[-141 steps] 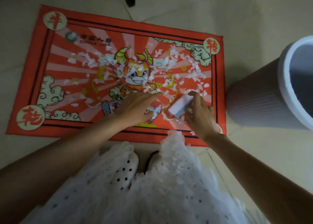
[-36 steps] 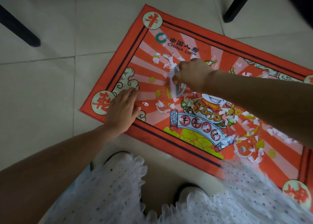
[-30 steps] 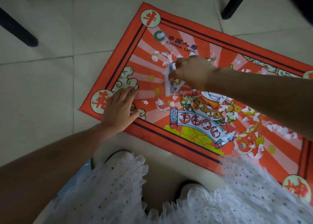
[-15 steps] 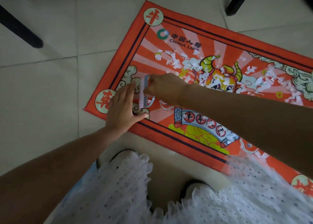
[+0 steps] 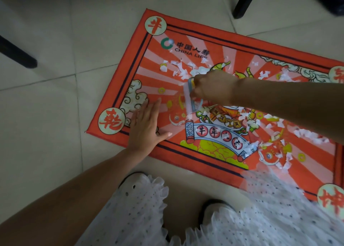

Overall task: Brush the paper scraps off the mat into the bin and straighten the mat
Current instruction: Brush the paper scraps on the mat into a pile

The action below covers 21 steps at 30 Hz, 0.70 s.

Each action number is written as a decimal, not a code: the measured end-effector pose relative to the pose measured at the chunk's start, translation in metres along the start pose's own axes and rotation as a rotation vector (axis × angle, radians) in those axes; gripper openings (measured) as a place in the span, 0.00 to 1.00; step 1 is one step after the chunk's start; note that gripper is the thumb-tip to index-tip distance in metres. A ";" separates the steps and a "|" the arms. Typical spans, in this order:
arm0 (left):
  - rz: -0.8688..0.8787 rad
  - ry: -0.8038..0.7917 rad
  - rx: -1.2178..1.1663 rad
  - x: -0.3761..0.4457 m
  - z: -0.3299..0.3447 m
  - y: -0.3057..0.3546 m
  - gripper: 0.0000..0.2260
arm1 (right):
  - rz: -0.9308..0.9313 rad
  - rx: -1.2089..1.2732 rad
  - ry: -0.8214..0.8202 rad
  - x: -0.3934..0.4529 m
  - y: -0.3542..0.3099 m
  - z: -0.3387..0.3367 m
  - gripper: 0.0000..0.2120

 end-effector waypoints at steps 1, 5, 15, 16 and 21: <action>0.007 -0.002 0.003 0.000 0.001 0.000 0.48 | 0.007 0.014 0.006 -0.002 0.006 0.003 0.26; 0.024 -0.006 0.017 0.001 0.002 -0.001 0.48 | -0.003 0.088 0.088 -0.004 0.008 0.004 0.29; 0.081 0.044 0.024 0.016 0.007 0.026 0.45 | -0.143 0.165 0.167 -0.001 -0.045 0.010 0.30; 0.082 0.039 0.015 0.016 0.007 0.029 0.45 | -0.141 0.164 0.170 -0.002 -0.043 0.013 0.31; 0.082 0.004 0.009 0.019 0.014 0.031 0.45 | -0.119 0.106 0.141 -0.016 -0.027 0.029 0.35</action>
Point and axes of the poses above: each hand's wrist, its own x-axis towards the middle knuckle, its own z-axis out of the palm, y = z × x, the point moved 9 cm from there along x, towards the middle knuckle, and after that the axes turned 10 degrees about z, right-handed, at the moved point
